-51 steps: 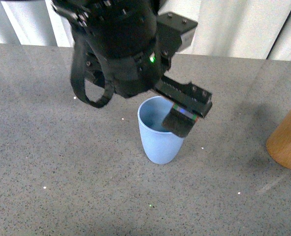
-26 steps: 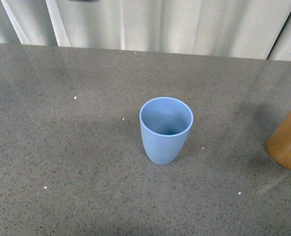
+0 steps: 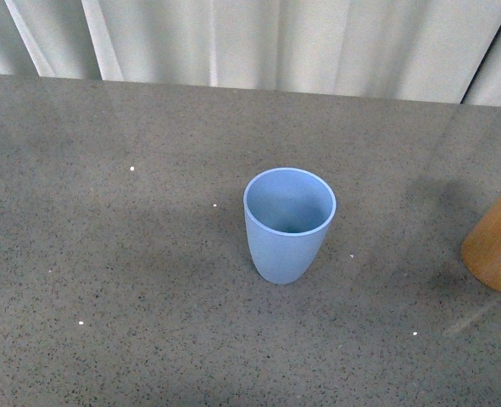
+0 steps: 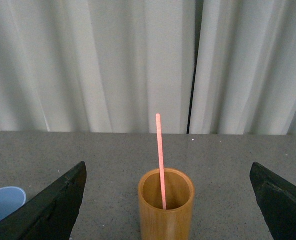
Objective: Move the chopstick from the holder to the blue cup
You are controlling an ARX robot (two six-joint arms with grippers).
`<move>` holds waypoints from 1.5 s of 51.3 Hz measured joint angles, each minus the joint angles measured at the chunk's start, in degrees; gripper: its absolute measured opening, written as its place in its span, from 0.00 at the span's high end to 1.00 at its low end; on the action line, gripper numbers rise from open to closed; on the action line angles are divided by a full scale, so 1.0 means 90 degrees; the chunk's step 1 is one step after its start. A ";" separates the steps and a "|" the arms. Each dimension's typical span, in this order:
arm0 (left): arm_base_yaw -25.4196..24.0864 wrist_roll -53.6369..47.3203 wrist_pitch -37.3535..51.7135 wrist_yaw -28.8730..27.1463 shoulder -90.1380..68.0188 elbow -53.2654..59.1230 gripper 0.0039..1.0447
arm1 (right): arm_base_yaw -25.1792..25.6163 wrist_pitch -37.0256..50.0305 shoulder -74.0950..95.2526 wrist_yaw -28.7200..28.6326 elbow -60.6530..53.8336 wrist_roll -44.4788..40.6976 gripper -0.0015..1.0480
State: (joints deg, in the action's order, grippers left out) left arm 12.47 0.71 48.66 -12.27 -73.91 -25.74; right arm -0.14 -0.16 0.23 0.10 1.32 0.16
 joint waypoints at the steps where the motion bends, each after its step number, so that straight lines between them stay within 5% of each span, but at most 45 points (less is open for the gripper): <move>1: -0.0051 -0.0002 0.0027 0.0041 0.0095 0.0117 0.63 | 0.0000 0.0000 0.0000 -0.0002 0.0000 0.0002 0.10; 10: -0.0393 -0.0027 0.0063 0.0420 0.0845 0.1071 0.97 | 0.0000 0.0000 0.0000 0.0000 0.0000 0.0002 0.10; 34: -0.1345 -0.0046 -0.0811 0.1324 0.3036 0.2346 0.97 | 0.0000 0.0000 0.0000 0.0002 0.0000 0.0002 0.10; 77: -0.1372 -0.0049 -0.3130 0.1353 0.5945 0.2742 0.97 | 0.0000 0.0000 0.0000 0.0000 0.0000 0.0002 0.10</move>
State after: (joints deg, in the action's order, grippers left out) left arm 0.12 0.27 20.49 -0.10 -20.40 -1.06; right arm -0.14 -0.16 0.23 0.10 1.32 0.19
